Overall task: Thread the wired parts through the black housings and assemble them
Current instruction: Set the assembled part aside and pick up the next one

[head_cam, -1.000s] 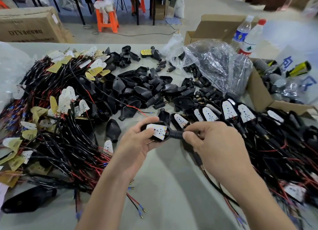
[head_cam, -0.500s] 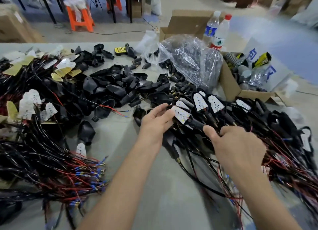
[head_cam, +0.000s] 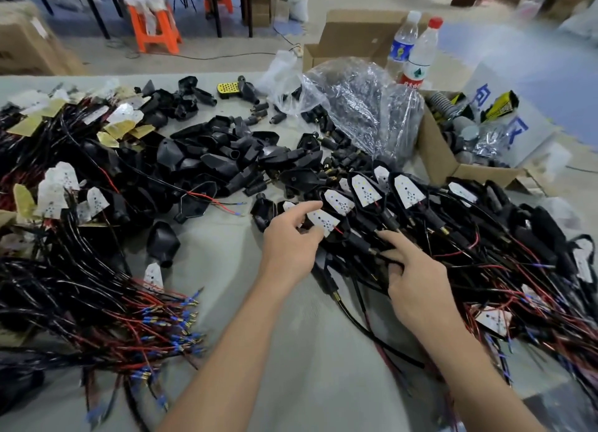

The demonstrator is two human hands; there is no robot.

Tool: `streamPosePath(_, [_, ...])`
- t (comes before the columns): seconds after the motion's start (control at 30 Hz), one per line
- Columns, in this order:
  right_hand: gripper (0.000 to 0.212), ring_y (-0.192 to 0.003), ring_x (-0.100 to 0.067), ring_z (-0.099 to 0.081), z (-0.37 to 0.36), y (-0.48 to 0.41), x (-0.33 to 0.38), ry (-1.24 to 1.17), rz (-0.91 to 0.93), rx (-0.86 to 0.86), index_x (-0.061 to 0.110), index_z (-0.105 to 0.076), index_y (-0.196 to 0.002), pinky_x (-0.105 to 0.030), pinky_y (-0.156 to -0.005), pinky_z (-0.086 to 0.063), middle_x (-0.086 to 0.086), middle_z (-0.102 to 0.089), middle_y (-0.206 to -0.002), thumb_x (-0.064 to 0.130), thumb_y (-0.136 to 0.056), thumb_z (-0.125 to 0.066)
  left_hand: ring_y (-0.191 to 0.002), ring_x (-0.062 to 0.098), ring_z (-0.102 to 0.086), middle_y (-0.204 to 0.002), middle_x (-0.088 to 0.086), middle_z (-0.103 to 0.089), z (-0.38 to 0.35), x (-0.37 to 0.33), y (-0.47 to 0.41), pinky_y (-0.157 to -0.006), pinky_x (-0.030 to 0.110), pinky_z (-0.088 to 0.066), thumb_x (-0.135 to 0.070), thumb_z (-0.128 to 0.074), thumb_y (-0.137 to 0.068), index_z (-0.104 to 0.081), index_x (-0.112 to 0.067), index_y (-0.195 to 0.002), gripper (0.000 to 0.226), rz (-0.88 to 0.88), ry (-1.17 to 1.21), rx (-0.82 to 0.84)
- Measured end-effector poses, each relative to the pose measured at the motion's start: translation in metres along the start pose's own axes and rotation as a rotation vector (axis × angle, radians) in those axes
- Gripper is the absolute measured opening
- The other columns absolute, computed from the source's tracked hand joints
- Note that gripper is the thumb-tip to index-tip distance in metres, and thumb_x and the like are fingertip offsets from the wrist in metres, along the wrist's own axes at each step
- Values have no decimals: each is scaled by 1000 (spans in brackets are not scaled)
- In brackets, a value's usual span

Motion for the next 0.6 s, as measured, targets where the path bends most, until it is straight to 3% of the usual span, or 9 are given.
streamPosePath(0.07, [59, -83, -6, -63, 0, -3, -3, 9, 11, 16, 35, -61, -134, -18, -77, -46, 15, -76, -100, -5, -93, -53, -95, -11, -67, -101, -34, -71, 6, -1, 0, -89, 19, -51, -11, -69, -83, -77, -40, -112, 42, -18, -57, -29])
streamPosePath(0.13, [51, -82, -2, -62, 0, -5, -6, 42, 23, 26, 34, -64, -131, -10, -74, -43, 12, -78, -102, -1, -94, -57, -93, -17, -64, -101, -31, -72, 8, -2, -1, -91, 18, -52, -14, -69, -83, -78, -40, -112, 40, -29, -112, -26])
streamPosePath(0.23, [31, -84, -16, -66, -1, -7, 0, 161, 43, -13, 29, -71, -120, -23, -75, -45, 4, -78, -98, 11, -96, -61, -85, -16, -64, -115, -21, -73, 3, -7, 2, -88, 14, -53, -9, -65, -84, -76, -40, -116, 46, -77, -200, 19])
streamPosePath(0.3, [28, -90, -30, -67, -2, -6, 8, 253, 54, -73, 25, -72, -117, -34, -79, -48, -5, -77, -95, 13, -94, -62, -99, -4, -66, -134, -17, -67, -2, -12, 8, -99, 15, -49, 1, -63, -84, -72, -36, -125, 55, -156, -300, 31])
streamPosePath(0.37, [35, -98, -35, -61, -5, -1, 16, 297, 61, -129, 23, -71, -121, -40, -89, -47, -11, -73, -100, 9, -89, -65, -129, 6, -52, -150, -8, -56, -5, -18, 14, -114, 6, -25, 7, -65, -84, -68, -26, -135, 61, -279, -404, 5])
streamPosePath(0.4, [40, -102, -32, -57, -6, 3, 21, 288, 72, -172, 22, -70, -122, -40, -93, -46, -11, -71, -102, 6, -86, -67, -137, 8, -45, -153, -5, -54, -4, -19, 16, -114, 2, -16, 8, -66, -83, -66, -24, -137, 63, -305, -418, -6])
streamPosePath(0.47, [47, -105, -19, -47, -5, 16, 33, 241, 143, -286, 20, -72, -119, -38, -94, -45, -8, -69, -103, -2, -77, -73, -141, 8, -45, -153, -7, -53, 4, -16, 17, -112, 0, -14, 4, -69, -84, -65, -24, -139, 61, -286, -391, -14])
streamPosePath(0.53, [49, -105, -13, -44, -9, 24, 43, 192, 237, -346, 19, -73, -113, -34, -94, -41, -3, -69, -105, -6, -71, -75, -126, 1, -58, -145, -20, -54, 18, -11, 20, -107, -1, -23, -1, -70, -85, -68, -28, -134, 57, -244, -340, -36])
streamPosePath(0.6, [47, -111, -13, -46, -22, 25, 48, 130, 256, -286, 22, -72, -113, -27, -97, -36, 2, -68, -112, -4, -74, -72, -89, -17, -63, -138, -28, -53, 36, -3, 26, -91, -6, -28, -6, -70, -85, -70, -34, -130, 53, -186, -326, -85])
Point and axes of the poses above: each hand's wrist, its own y-axis away from the middle knuckle, its own z-axis out of the back of the hand, x = y × z, the point moved 9 cm from there along -y, towards the middle knuckle
